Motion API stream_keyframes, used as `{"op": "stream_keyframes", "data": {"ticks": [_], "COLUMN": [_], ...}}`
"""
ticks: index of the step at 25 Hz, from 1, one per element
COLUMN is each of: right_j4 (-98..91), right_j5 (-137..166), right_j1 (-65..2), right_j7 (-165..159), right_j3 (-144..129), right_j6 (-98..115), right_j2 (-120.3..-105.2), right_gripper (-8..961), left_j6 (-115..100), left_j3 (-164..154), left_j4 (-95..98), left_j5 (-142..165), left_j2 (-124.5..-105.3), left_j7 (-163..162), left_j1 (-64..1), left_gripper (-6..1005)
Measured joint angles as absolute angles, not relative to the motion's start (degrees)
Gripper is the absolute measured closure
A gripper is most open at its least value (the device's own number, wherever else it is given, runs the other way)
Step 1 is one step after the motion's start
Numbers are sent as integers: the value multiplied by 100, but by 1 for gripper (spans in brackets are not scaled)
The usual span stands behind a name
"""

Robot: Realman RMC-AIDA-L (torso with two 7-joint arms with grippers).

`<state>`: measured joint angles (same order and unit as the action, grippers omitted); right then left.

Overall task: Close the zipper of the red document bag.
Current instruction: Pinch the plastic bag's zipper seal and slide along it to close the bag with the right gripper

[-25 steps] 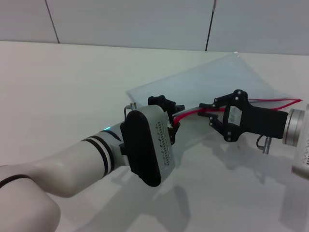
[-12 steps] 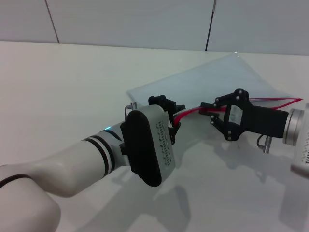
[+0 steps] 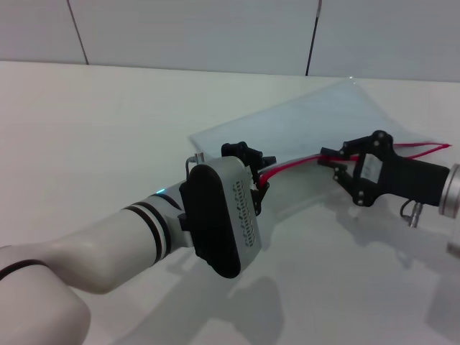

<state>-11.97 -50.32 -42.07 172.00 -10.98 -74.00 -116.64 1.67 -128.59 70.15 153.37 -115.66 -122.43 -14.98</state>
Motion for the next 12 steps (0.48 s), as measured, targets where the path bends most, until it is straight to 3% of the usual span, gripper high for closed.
{"op": "stream_keyframes", "data": {"ticks": [12], "right_j4": [-1436], "right_j5": [-5063], "right_j1": [-4030], "right_j7": [17199], "right_j3": [-946], "right_j6": [-6838], "right_j2": [-11650], "right_gripper": [877], "left_j6": [167], "left_j3": [-12864], "left_j4": [6996], "left_j5": [15337], "left_j2": [-11566], "left_j7": [-12243], "left_j1": [-1494], "left_gripper": [827]}}
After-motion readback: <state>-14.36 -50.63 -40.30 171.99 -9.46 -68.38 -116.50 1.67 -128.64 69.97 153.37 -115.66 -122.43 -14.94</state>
